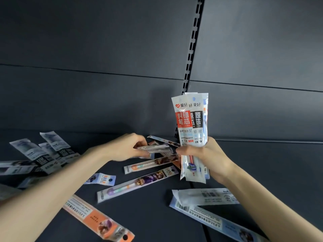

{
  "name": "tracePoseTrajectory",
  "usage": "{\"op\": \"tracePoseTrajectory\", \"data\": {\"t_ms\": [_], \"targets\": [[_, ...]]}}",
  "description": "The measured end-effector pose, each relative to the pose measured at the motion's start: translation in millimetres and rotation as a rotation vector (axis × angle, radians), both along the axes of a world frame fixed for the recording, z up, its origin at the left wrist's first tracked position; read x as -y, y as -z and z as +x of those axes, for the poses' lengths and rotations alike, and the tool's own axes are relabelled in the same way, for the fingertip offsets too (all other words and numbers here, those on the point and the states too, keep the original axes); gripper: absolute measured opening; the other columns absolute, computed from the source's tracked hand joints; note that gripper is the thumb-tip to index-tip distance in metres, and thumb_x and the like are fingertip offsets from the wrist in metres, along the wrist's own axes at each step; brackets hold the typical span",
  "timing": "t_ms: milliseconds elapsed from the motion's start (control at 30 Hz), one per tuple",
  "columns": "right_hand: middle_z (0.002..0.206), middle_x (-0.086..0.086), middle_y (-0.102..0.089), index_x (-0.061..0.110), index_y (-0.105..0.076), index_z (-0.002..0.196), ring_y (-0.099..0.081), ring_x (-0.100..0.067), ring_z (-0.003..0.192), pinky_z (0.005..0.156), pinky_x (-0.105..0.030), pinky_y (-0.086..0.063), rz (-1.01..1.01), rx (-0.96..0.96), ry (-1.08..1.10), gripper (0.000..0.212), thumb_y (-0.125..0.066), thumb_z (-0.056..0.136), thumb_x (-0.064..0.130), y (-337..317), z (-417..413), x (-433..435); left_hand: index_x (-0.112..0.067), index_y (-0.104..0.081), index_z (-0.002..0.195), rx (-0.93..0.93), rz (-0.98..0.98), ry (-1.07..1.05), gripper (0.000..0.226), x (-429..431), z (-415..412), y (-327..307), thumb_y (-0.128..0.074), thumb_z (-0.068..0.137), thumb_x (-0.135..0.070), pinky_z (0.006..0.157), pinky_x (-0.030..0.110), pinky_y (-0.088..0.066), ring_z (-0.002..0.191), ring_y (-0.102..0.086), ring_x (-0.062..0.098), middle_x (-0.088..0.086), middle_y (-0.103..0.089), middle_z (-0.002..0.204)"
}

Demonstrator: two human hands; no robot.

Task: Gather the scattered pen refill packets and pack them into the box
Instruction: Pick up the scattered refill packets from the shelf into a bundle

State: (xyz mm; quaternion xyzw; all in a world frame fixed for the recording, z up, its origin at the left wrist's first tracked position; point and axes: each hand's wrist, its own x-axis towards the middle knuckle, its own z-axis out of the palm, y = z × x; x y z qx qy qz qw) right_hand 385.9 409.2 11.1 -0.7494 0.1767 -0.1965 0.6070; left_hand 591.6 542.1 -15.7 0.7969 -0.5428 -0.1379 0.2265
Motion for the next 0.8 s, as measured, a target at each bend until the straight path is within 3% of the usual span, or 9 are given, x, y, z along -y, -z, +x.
{"op": "tracePoseTrajectory", "data": {"t_ms": [167,233,333,400,500,600,700,800], "targets": [[0.095,0.000,-0.074,0.021,-0.067,0.096,-0.069,-0.011,0.089,0.076,-0.021,-0.053,-0.004,0.028,-0.008,0.030,-0.072,0.075,-0.001,-2,-2,-4,-0.021,-0.051,0.087,0.122,0.103,0.027,0.020,0,-7,0,-0.055,0.091,-0.041,0.062,0.025,-0.035,0.076,-0.049,0.012,-0.004,-0.055,0.086],[0.091,0.002,-0.075,0.020,-0.068,0.096,-0.070,-0.011,0.087,0.074,-0.021,-0.054,-0.001,0.041,-0.022,0.029,-0.070,0.076,-0.001,-3,-4,-5,-0.016,-0.049,0.085,0.099,0.021,-0.005,0.024,-2,-9,-8,-0.052,0.093,-0.039,0.061,0.027,-0.035,0.069,-0.047,0.012,-0.004,-0.051,0.079],[0.083,0.002,-0.074,0.019,-0.068,0.093,-0.071,-0.014,0.080,0.070,-0.024,-0.054,0.024,0.079,-0.012,0.026,-0.075,0.072,0.004,-5,-6,-4,-0.018,-0.052,0.088,-0.047,-0.200,-0.002,0.016,-5,-20,-30,-0.054,0.093,-0.033,0.065,0.031,-0.048,0.061,-0.060,0.011,-0.004,-0.064,0.072],[0.078,-0.002,-0.071,0.015,-0.068,0.089,-0.069,-0.017,0.074,0.065,-0.028,-0.054,0.049,0.125,0.019,0.026,-0.075,0.064,0.012,-9,-8,-1,-0.021,-0.053,0.089,-0.113,-0.273,0.067,0.011,-5,-37,-43,-0.056,0.092,-0.031,0.060,0.030,-0.049,0.053,-0.058,0.009,0.001,-0.067,0.071],[0.081,-0.001,-0.073,0.016,-0.070,0.090,-0.070,-0.014,0.074,0.062,-0.026,-0.055,0.055,0.228,0.064,0.029,-0.072,0.062,0.015,-24,-17,7,-0.021,-0.057,0.090,-0.159,-0.278,0.109,0.011,-3,-60,-51,-0.063,0.088,-0.031,0.047,0.025,-0.043,0.047,-0.054,0.011,0.011,-0.070,0.077],[0.081,0.007,-0.075,0.023,-0.070,0.082,-0.070,-0.007,0.072,0.063,-0.023,-0.057,-0.027,0.264,0.102,0.026,-0.074,0.057,0.016,-36,-36,16,-0.020,-0.062,0.089,-0.136,-0.203,0.098,0.014,-3,-71,-58,-0.067,0.084,-0.032,0.047,0.015,-0.037,0.044,-0.046,0.012,0.011,-0.072,0.080],[0.101,-0.002,-0.075,0.023,-0.071,0.089,-0.071,-0.013,0.090,0.079,-0.030,-0.058,-0.109,0.155,0.023,0.034,-0.076,0.056,0.016,-41,-60,24,-0.017,-0.068,0.088,-0.156,-0.134,0.130,0.014,1,-96,-68,-0.072,0.081,-0.028,0.047,0.014,-0.036,0.047,-0.045,0.015,0.010,-0.073,0.079],[0.096,-0.003,-0.075,0.015,-0.072,0.094,-0.070,-0.019,0.092,0.082,-0.033,-0.054,-0.156,0.000,-0.049,0.034,-0.078,0.061,0.010,-38,-83,33,-0.015,-0.072,0.089,-0.158,-0.107,0.166,0.016,13,-129,-74,-0.076,0.078,-0.024,0.047,0.016,-0.039,0.051,-0.048,0.017,0.007,-0.075,0.081]]}}
